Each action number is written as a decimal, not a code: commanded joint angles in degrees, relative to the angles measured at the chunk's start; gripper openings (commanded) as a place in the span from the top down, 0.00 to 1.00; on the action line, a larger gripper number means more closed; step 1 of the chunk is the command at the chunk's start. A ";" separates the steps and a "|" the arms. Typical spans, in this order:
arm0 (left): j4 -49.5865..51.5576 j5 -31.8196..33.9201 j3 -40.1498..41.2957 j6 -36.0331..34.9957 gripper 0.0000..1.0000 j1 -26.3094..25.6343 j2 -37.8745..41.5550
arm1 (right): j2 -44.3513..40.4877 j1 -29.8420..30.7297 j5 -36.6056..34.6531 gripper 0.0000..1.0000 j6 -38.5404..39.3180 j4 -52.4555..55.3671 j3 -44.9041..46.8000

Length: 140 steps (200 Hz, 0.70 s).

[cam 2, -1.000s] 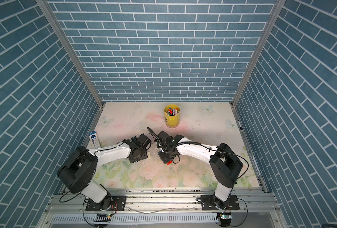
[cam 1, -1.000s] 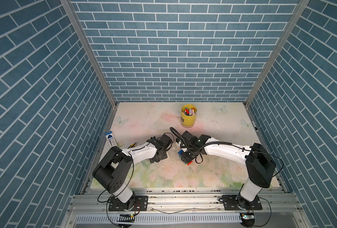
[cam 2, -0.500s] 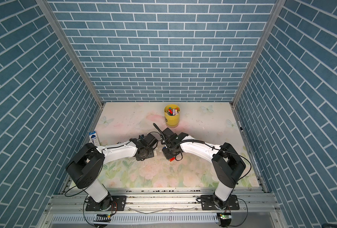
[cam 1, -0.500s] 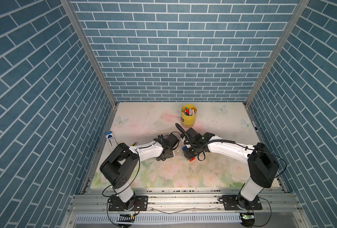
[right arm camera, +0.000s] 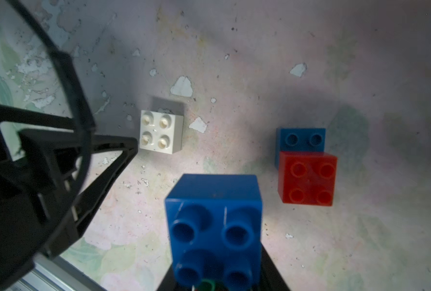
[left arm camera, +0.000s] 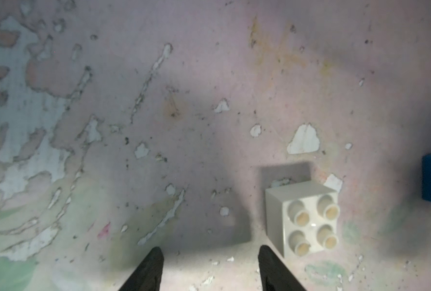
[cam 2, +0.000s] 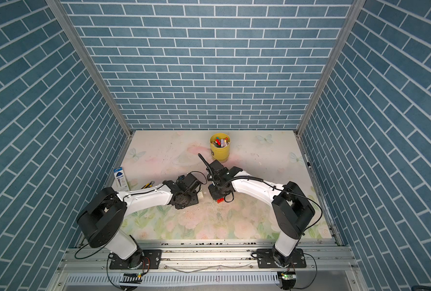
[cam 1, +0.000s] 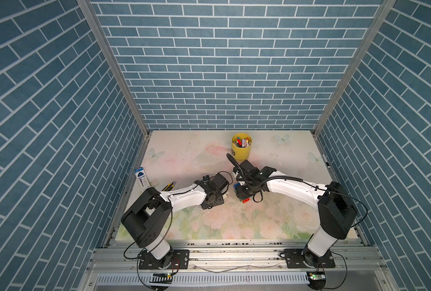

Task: Assemble the letter y with lego
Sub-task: Assemble the lego brick with the lego brick.

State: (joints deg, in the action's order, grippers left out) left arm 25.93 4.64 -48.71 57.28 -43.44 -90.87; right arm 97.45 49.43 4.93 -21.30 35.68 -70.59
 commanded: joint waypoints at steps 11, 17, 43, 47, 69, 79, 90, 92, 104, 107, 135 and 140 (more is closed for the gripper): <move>3.48 1.72 2.84 1.85 0.37 -0.11 5.75 | 2.25 -0.18 -0.12 0.68 -2.86 1.96 -3.95; 4.09 2.40 3.48 1.96 0.37 -0.07 7.29 | 2.69 -0.18 0.63 0.68 -3.02 2.16 -4.55; 7.95 4.46 5.84 2.09 0.36 1.04 13.82 | 4.68 -0.16 1.93 0.68 -3.47 3.09 -7.31; 8.39 4.54 6.25 2.06 0.36 1.33 14.84 | 5.08 -0.13 1.93 0.68 -3.48 3.35 -7.80; 10.83 4.76 8.53 1.96 0.36 3.36 20.44 | 7.69 0.18 2.60 0.68 -3.97 5.13 -11.15; 11.65 4.87 10.51 1.99 0.36 4.16 23.02 | 9.28 0.63 2.72 0.68 -4.17 6.39 -13.18; 12.43 4.84 11.83 2.13 0.36 5.04 25.68 | 11.11 1.07 2.47 0.68 -4.41 8.01 -15.58; 12.60 4.85 12.05 2.14 0.36 5.17 26.06 | 11.47 1.16 2.35 0.68 -4.55 8.25 -15.95; 12.96 4.85 13.48 2.42 0.36 5.79 28.43 | 13.45 1.51 2.31 0.68 -5.29 9.58 -18.16; 13.04 4.77 13.82 2.48 0.36 5.84 28.87 | 14.04 1.61 2.36 0.68 -5.45 9.85 -18.74; 12.68 3.64 16.14 3.07 0.36 6.52 30.99 | 18.37 2.72 2.13 0.69 -6.60 12.48 -23.52; 12.29 3.32 16.46 3.06 0.36 6.48 31.07 | 19.01 2.95 1.89 0.69 -6.81 12.86 -24.15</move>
State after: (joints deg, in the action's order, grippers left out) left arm 36.82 8.19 -34.00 59.64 -37.43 -60.75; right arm 113.27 51.16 6.98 -25.23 43.53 -91.15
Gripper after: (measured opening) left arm 0.642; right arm 0.348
